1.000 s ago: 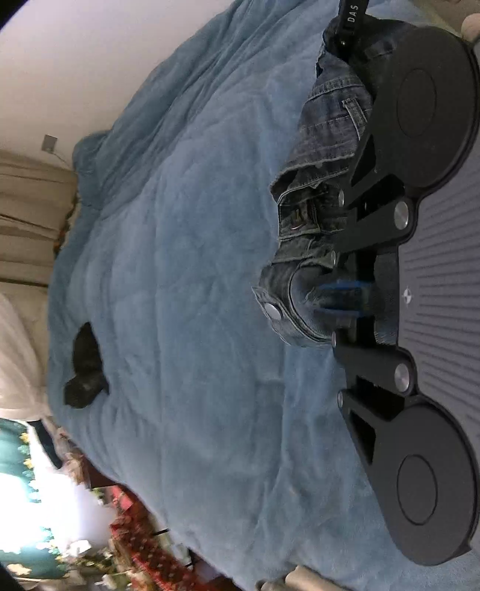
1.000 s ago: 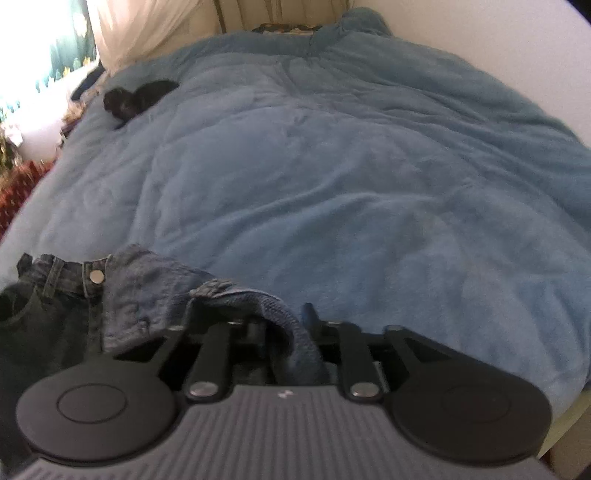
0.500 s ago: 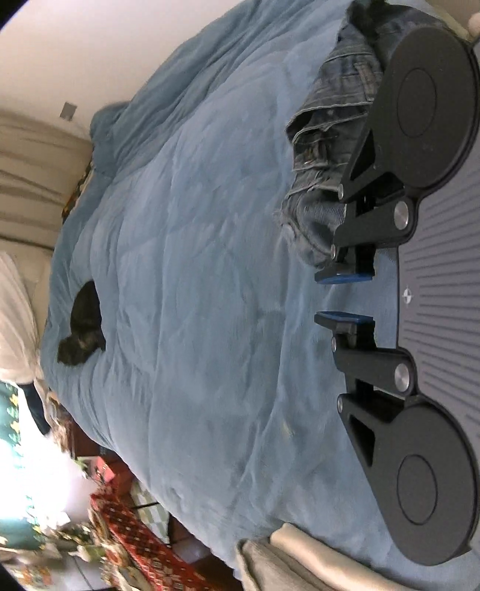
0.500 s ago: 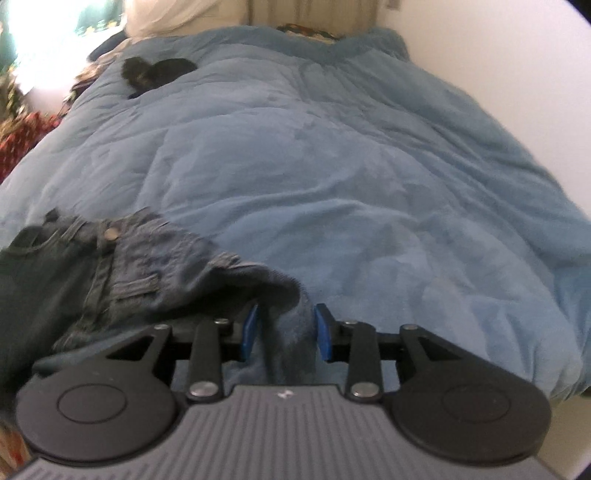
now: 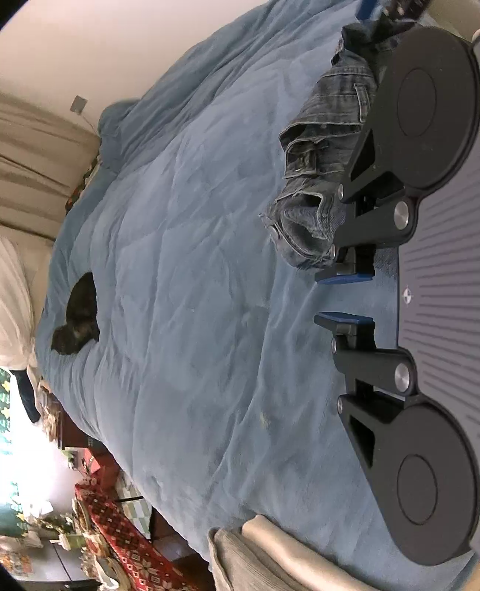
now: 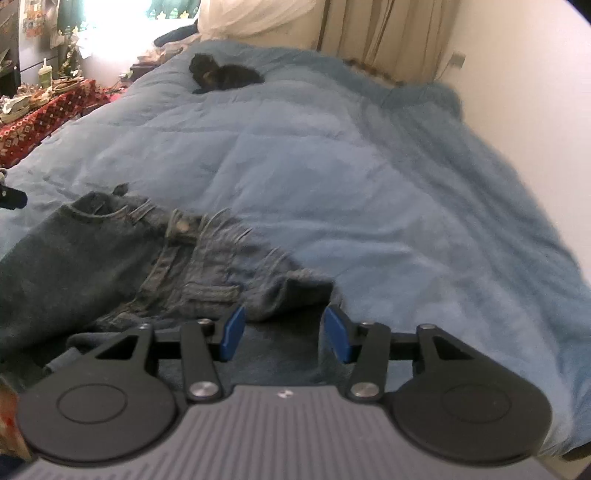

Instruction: Fold clothes

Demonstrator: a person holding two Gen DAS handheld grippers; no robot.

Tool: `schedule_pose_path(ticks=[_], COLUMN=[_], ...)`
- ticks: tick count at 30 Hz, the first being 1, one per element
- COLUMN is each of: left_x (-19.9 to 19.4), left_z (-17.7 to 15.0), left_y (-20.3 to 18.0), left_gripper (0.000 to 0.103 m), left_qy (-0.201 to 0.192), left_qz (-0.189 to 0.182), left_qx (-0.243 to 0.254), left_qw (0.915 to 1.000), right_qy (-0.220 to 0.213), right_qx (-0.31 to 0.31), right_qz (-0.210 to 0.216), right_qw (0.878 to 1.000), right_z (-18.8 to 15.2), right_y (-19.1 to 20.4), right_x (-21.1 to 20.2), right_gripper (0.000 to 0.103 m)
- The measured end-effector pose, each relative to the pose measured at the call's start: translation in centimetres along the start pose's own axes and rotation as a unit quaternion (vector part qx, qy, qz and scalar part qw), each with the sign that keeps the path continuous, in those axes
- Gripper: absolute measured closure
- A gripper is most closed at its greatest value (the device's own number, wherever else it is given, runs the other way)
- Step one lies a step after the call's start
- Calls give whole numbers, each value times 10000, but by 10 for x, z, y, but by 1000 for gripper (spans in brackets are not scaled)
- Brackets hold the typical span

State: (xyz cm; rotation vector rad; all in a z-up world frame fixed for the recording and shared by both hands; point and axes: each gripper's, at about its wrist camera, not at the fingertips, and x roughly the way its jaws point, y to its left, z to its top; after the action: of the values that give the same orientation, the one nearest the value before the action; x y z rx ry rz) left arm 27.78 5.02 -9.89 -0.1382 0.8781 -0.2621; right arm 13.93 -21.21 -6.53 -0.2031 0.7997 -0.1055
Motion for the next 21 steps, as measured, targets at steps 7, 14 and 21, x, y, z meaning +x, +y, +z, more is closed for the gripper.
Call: schedule_pose_path(ticks=[7,14,21], left_x=[3,-7,4], left_z=[0,-7,-6], left_y=[2,17,18], left_gripper=[89,89,89], left_qy=[21,65,191], left_qz=[-79,155,244], left_qx=[-80,-195,-173], left_qw=[9999,9997,9994], right_qy=[-18,293,499], right_qx=[-341,-947,-984], right_qz=[416,454,350], right_qw=[9986,9940,9933], right_z=[7,3,-5], right_y=[19,62,60], right_x=[10,75,116], right_gripper=[50,52,65])
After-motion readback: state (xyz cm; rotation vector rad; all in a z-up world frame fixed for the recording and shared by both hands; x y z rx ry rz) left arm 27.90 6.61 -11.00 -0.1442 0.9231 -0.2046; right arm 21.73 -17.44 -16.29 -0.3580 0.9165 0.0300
